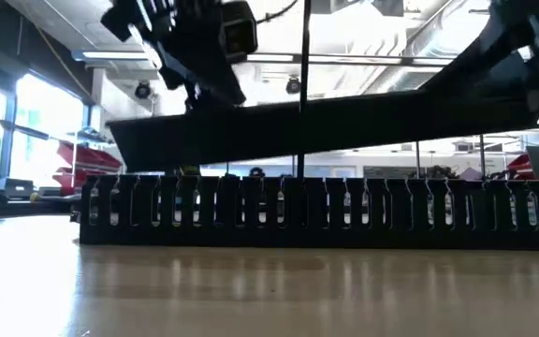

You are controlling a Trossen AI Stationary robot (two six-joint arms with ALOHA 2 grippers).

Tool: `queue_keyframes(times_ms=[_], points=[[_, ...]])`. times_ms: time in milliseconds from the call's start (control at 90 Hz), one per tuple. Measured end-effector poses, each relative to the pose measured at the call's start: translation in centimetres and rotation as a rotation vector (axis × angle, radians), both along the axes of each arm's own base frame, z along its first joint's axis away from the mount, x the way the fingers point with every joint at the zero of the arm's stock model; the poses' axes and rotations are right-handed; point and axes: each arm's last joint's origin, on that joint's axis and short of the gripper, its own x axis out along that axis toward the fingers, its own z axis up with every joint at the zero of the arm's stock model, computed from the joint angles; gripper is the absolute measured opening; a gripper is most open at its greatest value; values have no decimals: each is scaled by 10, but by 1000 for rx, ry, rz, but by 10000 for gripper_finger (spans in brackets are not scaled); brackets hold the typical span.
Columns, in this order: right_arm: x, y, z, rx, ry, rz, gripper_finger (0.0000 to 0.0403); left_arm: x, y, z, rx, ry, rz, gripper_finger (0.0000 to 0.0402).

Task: Ziptie cables
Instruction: Close the black cable duct

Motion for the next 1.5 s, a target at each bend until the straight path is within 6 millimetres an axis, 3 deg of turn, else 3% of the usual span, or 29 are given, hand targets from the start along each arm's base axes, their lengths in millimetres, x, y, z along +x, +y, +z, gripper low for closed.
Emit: queue_keyframes(times_ms=[244, 433, 1233, 1500], points=[[0, -1, 2, -49, -31, -7, 0, 5, -2, -19, -45, 69, -20, 271], [0, 0, 2, -44, -28, -6, 0, 3, -4, -17, -91, 79, -78, 269], [0, 0, 0, 3, 15, 7, 0, -26, -6, -13, -49, 306, -42, 266], [-1, 1, -1, 78, -7, -7, 19, -31, -11, -1, -23, 274, -34, 210]])
